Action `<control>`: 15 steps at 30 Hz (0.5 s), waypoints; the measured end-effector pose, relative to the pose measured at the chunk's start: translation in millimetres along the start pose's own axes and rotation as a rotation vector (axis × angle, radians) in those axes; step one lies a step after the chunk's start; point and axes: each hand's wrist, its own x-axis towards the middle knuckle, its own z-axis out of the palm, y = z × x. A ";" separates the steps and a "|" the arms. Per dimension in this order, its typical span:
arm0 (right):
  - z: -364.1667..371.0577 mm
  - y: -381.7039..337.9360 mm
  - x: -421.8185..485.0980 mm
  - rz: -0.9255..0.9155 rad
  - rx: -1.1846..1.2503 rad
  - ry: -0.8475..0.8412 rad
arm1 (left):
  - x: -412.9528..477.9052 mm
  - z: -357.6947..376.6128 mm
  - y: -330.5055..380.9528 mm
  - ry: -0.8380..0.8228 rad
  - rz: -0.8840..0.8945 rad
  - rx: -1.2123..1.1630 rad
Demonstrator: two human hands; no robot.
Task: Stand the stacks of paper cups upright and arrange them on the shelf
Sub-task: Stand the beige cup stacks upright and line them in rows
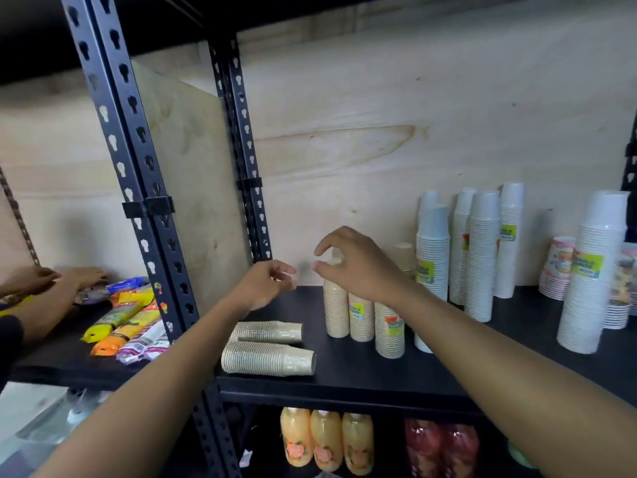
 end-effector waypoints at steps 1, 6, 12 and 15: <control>6.7 -2.0 -7.5 -0.019 0.033 0.009 | -5.3 -2.3 -4.7 -0.016 -0.002 0.047; 48.0 -0.2 -46.4 0.030 0.132 -0.198 | -31.5 -9.5 -28.4 -0.096 -0.054 0.317; 93.4 10.9 -74.4 0.112 0.202 -0.396 | -40.9 -16.1 -39.1 -0.150 -0.062 0.519; 111.1 14.7 -81.3 0.129 0.240 -0.424 | -37.4 -17.8 -38.8 -0.170 -0.066 0.552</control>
